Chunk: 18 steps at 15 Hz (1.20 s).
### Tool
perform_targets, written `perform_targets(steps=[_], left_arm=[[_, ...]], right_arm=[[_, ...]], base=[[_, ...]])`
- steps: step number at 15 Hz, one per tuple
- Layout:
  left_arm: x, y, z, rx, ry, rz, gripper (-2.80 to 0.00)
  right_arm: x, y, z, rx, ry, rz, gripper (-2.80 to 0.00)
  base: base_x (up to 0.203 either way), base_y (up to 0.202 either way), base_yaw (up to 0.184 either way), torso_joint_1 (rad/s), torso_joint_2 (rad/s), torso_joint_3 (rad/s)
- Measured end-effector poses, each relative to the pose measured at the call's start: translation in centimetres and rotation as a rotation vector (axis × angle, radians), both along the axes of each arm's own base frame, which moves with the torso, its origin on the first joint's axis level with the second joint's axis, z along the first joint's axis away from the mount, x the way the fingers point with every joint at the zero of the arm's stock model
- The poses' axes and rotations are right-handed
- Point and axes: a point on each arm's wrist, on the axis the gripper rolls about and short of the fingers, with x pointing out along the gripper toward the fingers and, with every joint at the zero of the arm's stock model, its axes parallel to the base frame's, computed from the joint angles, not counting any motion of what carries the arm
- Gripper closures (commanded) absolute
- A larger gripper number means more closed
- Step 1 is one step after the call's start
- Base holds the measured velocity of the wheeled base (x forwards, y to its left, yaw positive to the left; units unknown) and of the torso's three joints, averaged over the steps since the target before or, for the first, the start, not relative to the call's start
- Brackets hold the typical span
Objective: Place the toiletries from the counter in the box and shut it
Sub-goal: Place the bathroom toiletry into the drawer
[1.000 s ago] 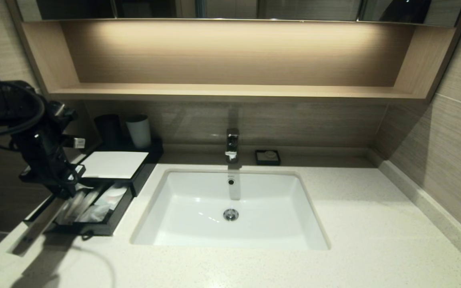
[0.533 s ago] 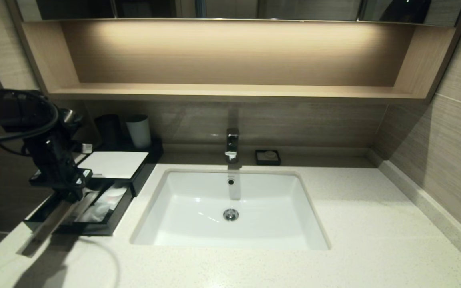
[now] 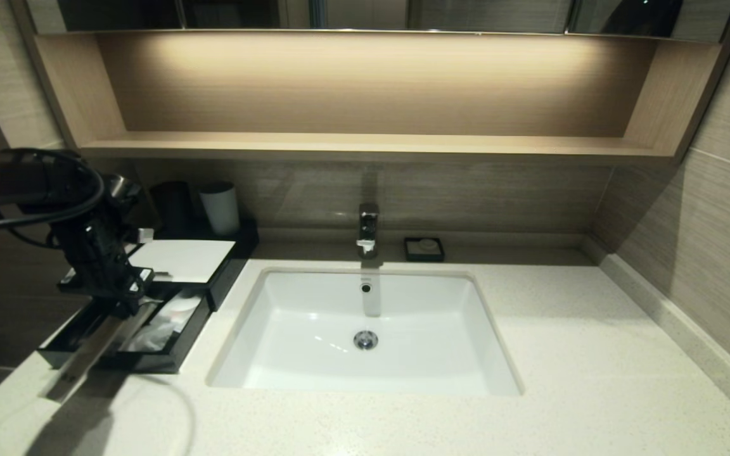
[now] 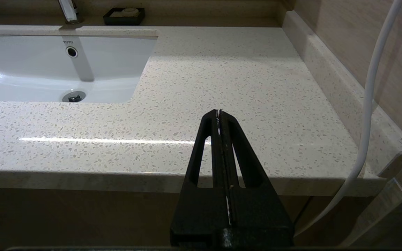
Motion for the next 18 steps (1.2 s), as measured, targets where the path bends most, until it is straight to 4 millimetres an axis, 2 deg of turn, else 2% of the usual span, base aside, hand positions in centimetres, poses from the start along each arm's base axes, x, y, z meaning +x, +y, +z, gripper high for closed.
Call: perform_targets(steps=[9, 18], left_arm=[[0.7, -0.7, -1.0, -0.006, 0.002, 0.005, 0.00], [1.4, -1.4, -1.3, -0.004, -0.038, 0.013, 0.00]], right_arm=[[0.0, 0.0, 0.0, 0.000, 0.000, 0.000, 0.00], [0.0, 0.0, 0.0, 0.000, 0.000, 0.000, 0.00]], base=[[0.000, 0.000, 0.000, 0.000, 0.00, 0.000], [0.000, 0.000, 0.000, 0.000, 0.00, 0.000]])
